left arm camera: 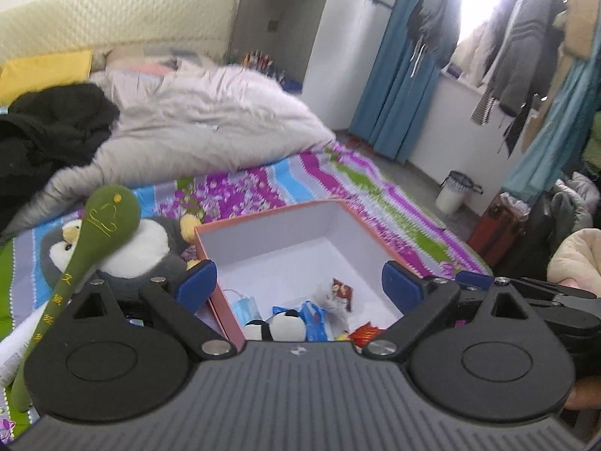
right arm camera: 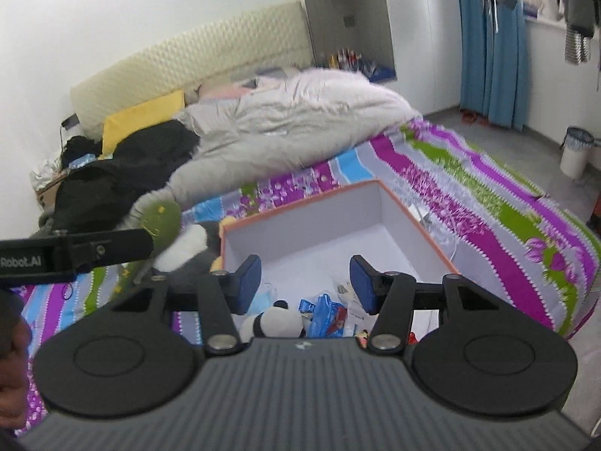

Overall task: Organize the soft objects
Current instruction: 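Withdraw both open grippers up and away from the box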

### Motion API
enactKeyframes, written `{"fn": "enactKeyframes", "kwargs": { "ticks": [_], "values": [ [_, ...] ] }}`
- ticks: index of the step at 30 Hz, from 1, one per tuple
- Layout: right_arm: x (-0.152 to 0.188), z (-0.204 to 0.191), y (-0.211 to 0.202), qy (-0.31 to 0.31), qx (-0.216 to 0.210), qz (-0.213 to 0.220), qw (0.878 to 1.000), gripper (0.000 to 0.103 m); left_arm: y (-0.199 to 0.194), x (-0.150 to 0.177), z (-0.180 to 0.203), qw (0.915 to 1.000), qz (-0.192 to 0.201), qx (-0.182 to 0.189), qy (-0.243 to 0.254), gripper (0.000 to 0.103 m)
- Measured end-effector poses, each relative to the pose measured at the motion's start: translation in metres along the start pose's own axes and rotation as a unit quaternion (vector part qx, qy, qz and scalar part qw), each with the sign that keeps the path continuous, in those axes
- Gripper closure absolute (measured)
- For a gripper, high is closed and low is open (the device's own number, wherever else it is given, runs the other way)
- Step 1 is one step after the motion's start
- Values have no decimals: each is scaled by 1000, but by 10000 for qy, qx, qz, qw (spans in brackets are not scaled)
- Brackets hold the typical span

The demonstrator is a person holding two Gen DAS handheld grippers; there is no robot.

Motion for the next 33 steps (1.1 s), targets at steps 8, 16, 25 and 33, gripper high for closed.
{"fn": "enactKeyframes", "kwargs": {
  "ticks": [8, 16, 25, 33],
  "values": [
    [35, -13, -49, -33, 34, 200, 9998, 48, -57, 44, 15, 9997, 222, 114, 55, 6],
    [67, -17, -61, -3, 0, 110, 9999, 48, -91, 84, 19, 9997, 249, 39, 15, 6],
    [95, -21, -67, -85, -10, 0, 10000, 48, -96, 112, 20, 9999, 152, -25, -64, 6],
    [114, -27, -67, -143, -25, -93, 9999, 48, -93, 132, 18, 9999, 13, -87, -50, 6]
  ]
}}
Point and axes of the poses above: each gripper's, at about its wrist camera, not at the fingertips, and y roughly the way its jaws point, z to its right, x to its underside, the point moved 5 cm from there along y, roughly the way its jaws point, and after that the axes turned 15 degrees about -z, right-handed, at the moved point
